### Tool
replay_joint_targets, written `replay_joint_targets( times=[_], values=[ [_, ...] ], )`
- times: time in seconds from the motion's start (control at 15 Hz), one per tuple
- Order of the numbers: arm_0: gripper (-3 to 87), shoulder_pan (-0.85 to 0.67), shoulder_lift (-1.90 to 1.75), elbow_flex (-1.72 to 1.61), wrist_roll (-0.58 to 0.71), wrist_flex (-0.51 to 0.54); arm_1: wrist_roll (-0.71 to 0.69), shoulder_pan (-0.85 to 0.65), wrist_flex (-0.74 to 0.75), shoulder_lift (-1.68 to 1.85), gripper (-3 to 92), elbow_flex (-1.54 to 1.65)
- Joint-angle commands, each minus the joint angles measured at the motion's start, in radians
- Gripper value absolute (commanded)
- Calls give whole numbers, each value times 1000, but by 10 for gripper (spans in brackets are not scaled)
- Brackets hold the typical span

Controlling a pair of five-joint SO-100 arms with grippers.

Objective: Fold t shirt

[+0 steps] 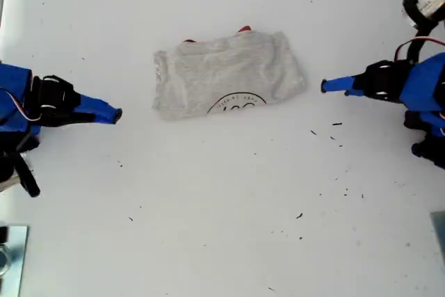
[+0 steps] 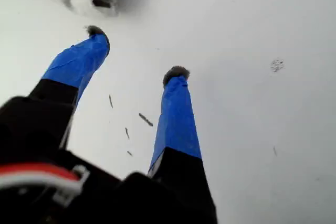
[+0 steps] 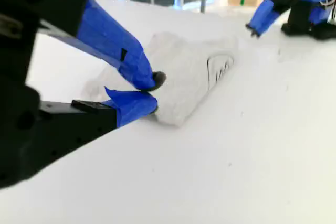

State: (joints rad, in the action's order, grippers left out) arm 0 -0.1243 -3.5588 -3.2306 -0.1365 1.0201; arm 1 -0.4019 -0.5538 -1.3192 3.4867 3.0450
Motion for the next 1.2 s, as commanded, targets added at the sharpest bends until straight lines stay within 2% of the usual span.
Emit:
replay_joint_targets(
  times=[0.0,0.07,0.13,0.27,0.4,0.47,1.13],
  values=[
    [157,219,-43,-14,-176,-3,-410,-6,-12,15,234,64],
    [199,350,-46,-14,-273,-20,-399,3,-18,15,223,61],
    [198,402,-46,-14,-244,-17,-399,5,-18,15,218,61],
    [198,360,-46,-14,-12,8,-399,5,-18,15,218,61],
    [198,322,-46,-14,316,8,-399,5,-18,15,218,61],
    [197,316,-46,-14,351,3,-399,5,-18,15,218,61],
    [195,316,-46,-14,353,3,-399,5,-18,15,218,61]
  ],
)
